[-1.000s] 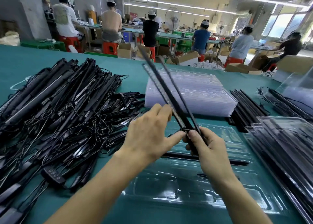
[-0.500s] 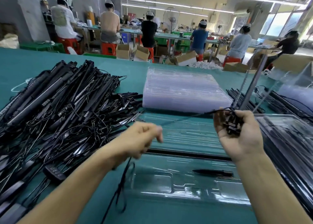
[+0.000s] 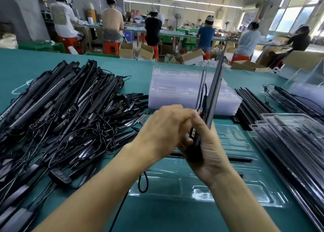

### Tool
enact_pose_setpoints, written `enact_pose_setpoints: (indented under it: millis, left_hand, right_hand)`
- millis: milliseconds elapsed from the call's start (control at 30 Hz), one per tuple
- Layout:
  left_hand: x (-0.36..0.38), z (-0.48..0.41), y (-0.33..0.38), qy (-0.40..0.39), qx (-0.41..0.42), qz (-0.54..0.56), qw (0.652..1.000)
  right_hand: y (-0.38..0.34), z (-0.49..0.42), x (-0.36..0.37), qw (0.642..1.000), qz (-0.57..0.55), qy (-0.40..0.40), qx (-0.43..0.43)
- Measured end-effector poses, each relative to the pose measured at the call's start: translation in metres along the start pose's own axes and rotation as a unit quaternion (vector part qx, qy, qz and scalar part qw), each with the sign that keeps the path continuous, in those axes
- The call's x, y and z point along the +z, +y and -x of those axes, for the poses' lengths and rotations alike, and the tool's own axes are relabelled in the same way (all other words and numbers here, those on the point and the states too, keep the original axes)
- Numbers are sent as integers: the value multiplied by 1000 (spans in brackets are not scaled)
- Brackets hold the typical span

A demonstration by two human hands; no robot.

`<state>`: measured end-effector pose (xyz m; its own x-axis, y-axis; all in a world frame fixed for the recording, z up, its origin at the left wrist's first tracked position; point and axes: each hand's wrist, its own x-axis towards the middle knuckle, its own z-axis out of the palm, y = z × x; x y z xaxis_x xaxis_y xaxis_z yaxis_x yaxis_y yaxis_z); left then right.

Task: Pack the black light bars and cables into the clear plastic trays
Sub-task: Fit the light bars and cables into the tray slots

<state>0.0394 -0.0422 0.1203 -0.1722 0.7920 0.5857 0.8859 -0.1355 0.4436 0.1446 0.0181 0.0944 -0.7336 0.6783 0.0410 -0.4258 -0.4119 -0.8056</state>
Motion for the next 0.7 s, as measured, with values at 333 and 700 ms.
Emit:
enact_pose_setpoints:
  millis: [333, 700]
  left_hand:
    - [0, 12, -1, -86, 34, 81, 992]
    - [-18, 51, 0, -463, -131, 524, 703]
  right_hand:
    - [-50, 3, 7, 963, 240, 90, -83]
    - [-104, 28, -6, 989, 47, 54, -129]
